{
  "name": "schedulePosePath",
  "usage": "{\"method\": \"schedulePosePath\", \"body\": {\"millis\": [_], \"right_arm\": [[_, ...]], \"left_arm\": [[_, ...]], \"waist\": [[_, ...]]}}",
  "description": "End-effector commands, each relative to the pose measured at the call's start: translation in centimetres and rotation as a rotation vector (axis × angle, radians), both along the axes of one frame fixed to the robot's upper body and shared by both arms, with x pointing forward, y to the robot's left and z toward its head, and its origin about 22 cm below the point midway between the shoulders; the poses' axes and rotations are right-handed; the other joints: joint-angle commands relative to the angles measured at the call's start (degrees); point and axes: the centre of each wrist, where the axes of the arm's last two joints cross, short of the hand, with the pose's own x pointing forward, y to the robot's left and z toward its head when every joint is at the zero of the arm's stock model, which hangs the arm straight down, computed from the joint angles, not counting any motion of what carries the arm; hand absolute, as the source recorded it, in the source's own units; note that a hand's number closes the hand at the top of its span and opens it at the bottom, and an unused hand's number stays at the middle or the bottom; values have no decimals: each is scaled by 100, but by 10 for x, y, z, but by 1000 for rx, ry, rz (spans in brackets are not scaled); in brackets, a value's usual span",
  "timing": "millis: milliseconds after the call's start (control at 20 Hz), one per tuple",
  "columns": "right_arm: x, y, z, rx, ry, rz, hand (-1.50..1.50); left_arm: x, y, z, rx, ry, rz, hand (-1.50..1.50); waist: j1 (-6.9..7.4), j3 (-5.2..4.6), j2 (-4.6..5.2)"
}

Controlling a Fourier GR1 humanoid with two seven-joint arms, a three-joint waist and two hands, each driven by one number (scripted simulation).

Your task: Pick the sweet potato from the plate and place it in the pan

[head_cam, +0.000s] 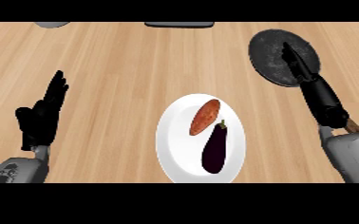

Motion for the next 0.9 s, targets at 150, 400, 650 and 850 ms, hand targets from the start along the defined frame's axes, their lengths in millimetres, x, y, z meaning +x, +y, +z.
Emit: {"method": "schedulePosePath", "body": {"millis": [150,400,650,850], "right_arm": [[36,86,26,-100,43,-86,150],[47,68,11,-510,-104,-342,-150],[32,151,-3,-433,-272,-337,-150],[30,180,-14,-724,19,-229,-150]], "left_arm": [[5,-62,1,-206,74,-239,0],[-8,-104,-11,-369,151,-387,0],[-16,-102,-2,-371,164,-372,0],[-7,-101,0,-385,183,-367,0]], "waist": [[76,45,-32],[108,22,-41],[-13,55,-65],[21,38,-66]]}}
